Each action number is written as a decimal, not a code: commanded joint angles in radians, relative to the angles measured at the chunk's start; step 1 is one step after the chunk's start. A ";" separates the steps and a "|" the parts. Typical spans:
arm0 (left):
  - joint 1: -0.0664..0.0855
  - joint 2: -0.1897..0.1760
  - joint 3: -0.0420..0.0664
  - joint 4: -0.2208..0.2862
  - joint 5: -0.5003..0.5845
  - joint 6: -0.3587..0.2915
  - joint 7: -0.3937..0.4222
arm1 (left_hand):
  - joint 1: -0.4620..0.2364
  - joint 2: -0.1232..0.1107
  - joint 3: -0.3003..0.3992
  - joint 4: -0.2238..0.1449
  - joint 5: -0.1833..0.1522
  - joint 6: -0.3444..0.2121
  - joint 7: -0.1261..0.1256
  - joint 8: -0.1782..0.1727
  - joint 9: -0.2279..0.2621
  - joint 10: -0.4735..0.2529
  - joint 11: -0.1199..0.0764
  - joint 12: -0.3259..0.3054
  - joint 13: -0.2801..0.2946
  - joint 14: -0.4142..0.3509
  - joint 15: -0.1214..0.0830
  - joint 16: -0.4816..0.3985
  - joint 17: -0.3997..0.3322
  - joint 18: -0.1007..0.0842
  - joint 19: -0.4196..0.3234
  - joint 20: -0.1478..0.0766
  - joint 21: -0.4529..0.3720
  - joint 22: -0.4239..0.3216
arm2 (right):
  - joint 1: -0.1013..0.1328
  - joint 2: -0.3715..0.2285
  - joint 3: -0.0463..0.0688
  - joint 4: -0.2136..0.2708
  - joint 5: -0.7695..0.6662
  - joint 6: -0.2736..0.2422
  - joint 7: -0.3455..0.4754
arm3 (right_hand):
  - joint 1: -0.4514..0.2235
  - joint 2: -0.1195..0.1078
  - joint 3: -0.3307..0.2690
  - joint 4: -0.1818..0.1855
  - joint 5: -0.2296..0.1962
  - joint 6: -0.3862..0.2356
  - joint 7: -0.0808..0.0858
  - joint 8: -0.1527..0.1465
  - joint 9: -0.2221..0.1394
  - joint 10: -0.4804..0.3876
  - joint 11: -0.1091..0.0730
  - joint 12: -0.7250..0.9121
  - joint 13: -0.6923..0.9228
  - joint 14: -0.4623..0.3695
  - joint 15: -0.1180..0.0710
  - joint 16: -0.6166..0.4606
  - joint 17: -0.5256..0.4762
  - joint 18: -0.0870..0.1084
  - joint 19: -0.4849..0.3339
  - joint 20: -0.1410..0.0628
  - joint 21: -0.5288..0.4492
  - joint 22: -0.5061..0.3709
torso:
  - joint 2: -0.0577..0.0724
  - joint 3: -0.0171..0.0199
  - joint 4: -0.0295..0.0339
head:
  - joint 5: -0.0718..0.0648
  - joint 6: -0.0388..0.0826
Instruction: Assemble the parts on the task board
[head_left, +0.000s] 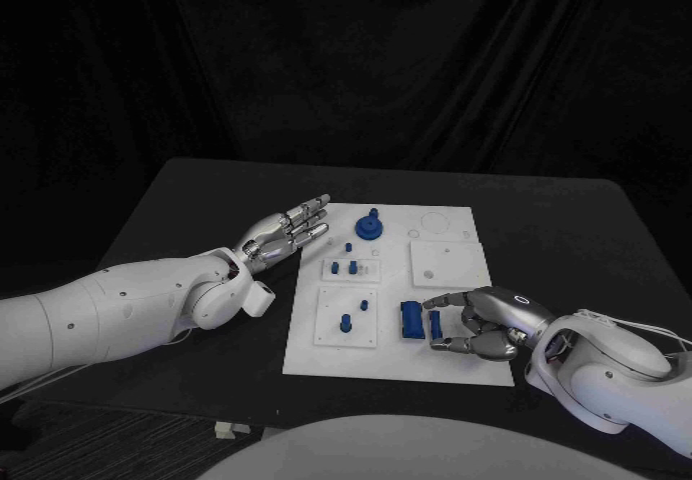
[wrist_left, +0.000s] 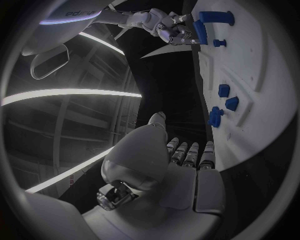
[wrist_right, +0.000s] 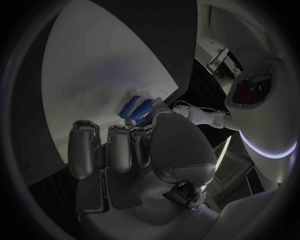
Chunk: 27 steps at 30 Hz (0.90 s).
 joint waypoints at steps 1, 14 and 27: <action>-0.002 0.000 0.001 0.002 0.005 0.010 0.011 | 0.010 0.000 -0.002 -0.005 0.005 0.003 0.006 0.006 0.001 0.000 0.000 -0.003 -0.001 0.000 0.006 -0.004 -0.002 -0.012 -0.001 0.007 0.003 0.001 | -0.002 -0.004 0.000 0.007 -0.012 -0.073 0.046 | 0.010 -0.002 -0.006 0.001 -0.005 0.013 0.003 0.006 0.000 0.090 -0.005 0.008 0.245 0.073 -0.007 0.007 0.110 -0.011 0.053 -0.006 0.006 0.226 | 0.001 -0.0008 -0.0005 | 0.001 0.000; -0.004 -0.005 0.001 0.003 0.005 0.008 0.013 | 0.010 0.000 -0.002 -0.005 0.005 0.003 0.006 0.006 0.001 0.000 0.000 -0.003 -0.001 0.000 0.006 -0.004 -0.002 -0.012 -0.001 0.007 0.003 0.001 | -0.004 -0.031 -0.001 0.014 -0.012 -0.112 0.051 | 0.019 -0.006 -0.012 0.004 -0.005 0.104 0.022 0.020 0.005 0.099 0.009 0.017 0.255 0.078 0.002 0.016 0.127 -0.015 0.060 -0.003 0.019 0.230 | 0.002 -0.0005 -0.0004 | 0.003 0.000; -0.005 -0.005 0.001 0.003 0.005 0.008 0.012 | 0.011 0.000 0.000 -0.008 0.006 0.004 0.006 0.006 0.001 0.000 0.001 -0.003 -0.001 0.000 0.007 -0.004 -0.002 -0.012 -0.001 0.007 0.003 0.001 | -0.010 -0.048 -0.001 0.016 -0.012 -0.081 0.009 | 0.014 -0.008 -0.017 0.007 -0.004 0.160 0.037 0.028 0.009 0.098 0.020 0.016 0.255 0.078 0.010 0.016 0.127 -0.015 0.060 0.003 0.019 0.230 | 0.002 -0.0006 0.0004 | 0.002 0.000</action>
